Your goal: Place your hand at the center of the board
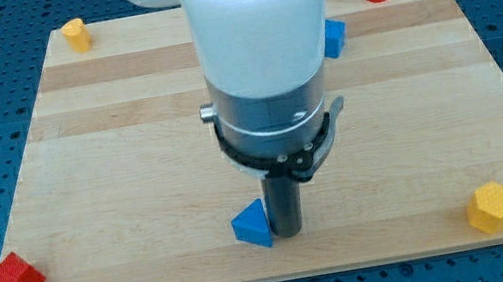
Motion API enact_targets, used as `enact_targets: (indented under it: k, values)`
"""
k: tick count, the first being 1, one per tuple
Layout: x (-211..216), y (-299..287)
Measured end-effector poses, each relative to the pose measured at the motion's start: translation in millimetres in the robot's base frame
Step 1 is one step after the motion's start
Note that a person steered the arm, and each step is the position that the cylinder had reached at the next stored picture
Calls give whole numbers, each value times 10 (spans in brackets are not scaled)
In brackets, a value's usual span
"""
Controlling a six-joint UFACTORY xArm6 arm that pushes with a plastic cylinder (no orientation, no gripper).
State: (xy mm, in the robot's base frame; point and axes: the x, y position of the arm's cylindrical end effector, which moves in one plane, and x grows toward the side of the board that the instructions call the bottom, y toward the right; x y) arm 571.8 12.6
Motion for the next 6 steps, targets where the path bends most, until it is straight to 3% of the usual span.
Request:
enact_targets:
  k: [2,4,6]
  values:
    - [-547,392]
    - [-676,929]
    - [-749,843]
